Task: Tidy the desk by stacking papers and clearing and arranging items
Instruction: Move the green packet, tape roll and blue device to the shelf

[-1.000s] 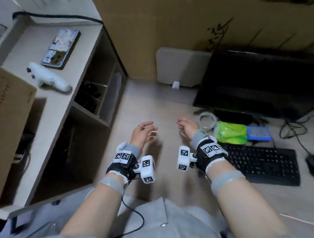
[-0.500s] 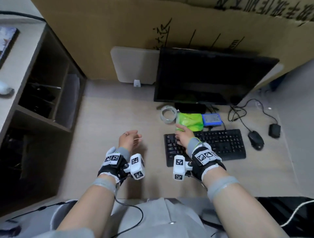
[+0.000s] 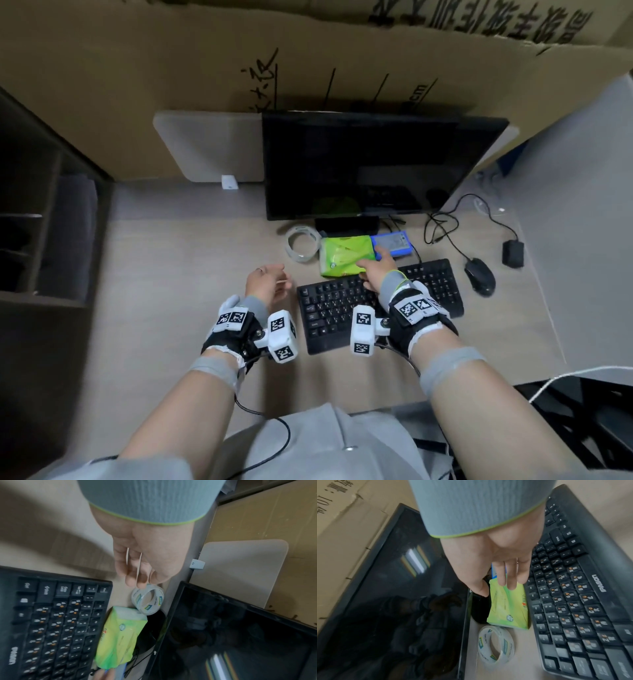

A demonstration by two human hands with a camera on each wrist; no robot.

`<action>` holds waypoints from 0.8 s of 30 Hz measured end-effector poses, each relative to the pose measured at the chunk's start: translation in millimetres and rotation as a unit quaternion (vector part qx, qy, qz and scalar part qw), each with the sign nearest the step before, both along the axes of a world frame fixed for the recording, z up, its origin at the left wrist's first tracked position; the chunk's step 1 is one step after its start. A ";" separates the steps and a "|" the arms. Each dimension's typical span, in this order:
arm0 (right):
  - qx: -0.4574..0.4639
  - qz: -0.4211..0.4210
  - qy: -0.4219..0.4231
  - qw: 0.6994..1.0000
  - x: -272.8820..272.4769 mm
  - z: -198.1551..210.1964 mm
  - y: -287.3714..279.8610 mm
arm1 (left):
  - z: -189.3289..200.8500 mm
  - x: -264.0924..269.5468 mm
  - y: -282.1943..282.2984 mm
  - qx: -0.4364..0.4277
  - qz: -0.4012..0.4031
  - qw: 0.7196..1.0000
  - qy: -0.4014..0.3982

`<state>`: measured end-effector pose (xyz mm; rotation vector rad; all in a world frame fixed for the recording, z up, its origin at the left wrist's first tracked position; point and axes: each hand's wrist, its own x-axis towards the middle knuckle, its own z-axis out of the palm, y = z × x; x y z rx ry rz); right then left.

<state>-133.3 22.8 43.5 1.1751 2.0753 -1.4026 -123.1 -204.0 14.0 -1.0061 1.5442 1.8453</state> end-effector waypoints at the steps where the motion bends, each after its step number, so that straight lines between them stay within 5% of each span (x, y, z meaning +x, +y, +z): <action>1: -0.011 -0.003 -0.015 1.000 -6.5 -4.4 5.5 | 1.1 -4.9 4.5 -0.001 0.005 1.000 0.004; 7: -0.098 0.043 -0.103 0.989 -28.7 -38.8 15.1 | -6.1 -12.9 6.6 -0.028 0.040 0.999 -0.015; 13: -0.077 -0.009 -0.051 0.996 -40.5 -54.9 28.0 | -17.2 -17.0 19.1 -0.038 0.077 0.996 -0.039; 20: -0.068 0.166 0.009 0.984 -20.5 -9.7 38.5 | 6.3 -19.7 75.7 -0.014 -0.084 0.996 0.003; 24: -0.090 0.206 0.025 0.974 -10.4 -6.8 11.3 | 8.2 -8.3 55.5 -0.042 -0.083 0.996 -0.009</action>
